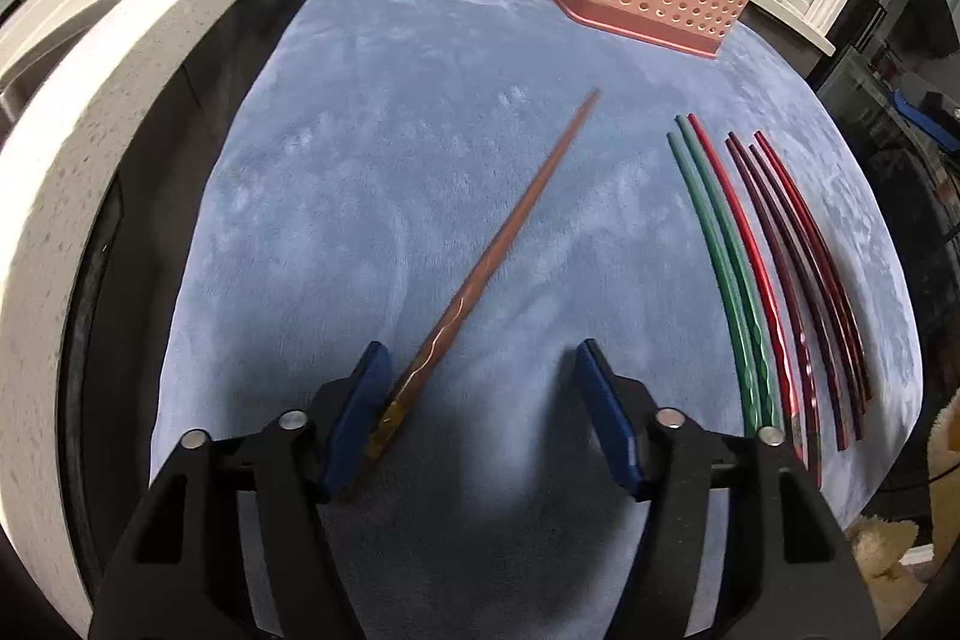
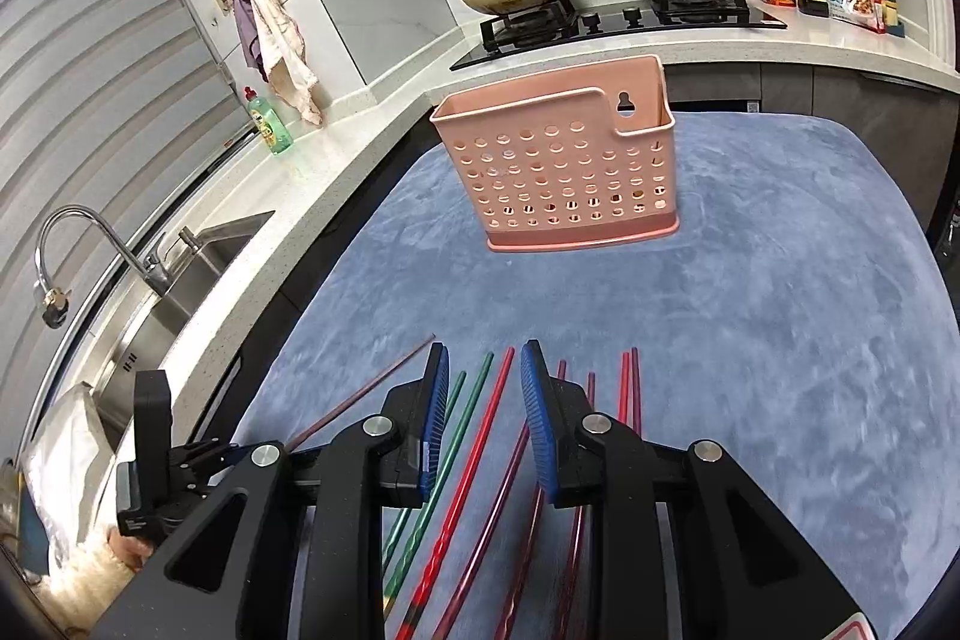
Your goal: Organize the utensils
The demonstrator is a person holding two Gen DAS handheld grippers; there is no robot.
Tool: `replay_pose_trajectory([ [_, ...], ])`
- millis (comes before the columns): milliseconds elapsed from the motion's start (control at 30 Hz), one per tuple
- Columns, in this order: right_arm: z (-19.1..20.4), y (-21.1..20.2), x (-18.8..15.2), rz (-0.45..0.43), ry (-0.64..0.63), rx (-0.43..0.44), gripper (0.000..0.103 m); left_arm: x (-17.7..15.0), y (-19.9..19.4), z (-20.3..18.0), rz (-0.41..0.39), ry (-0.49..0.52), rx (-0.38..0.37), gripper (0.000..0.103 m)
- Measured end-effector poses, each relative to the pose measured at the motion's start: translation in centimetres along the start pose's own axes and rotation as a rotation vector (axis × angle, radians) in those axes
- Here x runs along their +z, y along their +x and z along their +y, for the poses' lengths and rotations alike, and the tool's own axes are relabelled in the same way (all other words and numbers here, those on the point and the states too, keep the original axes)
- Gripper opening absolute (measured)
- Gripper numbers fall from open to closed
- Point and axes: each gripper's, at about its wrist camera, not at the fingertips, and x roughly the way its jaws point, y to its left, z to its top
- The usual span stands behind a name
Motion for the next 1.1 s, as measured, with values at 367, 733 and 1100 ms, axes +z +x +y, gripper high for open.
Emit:
replay_pose_trajectory([
  [367,-1.2,-1.9,-4.0,0.044,0.017,-0.038,0.026,-4.8,-2.5,0.5,-0.056,-0.083,0.024,0.037],
  [733,-3.0,-2.7,-10.1,0.126,0.037,-0.110,0.026,-5.3,-3.1,0.6,-0.100,-0.168,0.050,0.011],
  [1100,-4.4,-2.7,-13.5,0.165,0.052,-0.161,0.026,-4.8,-5.8,-4.2,-0.155,-0.137,-0.033,0.007],
])
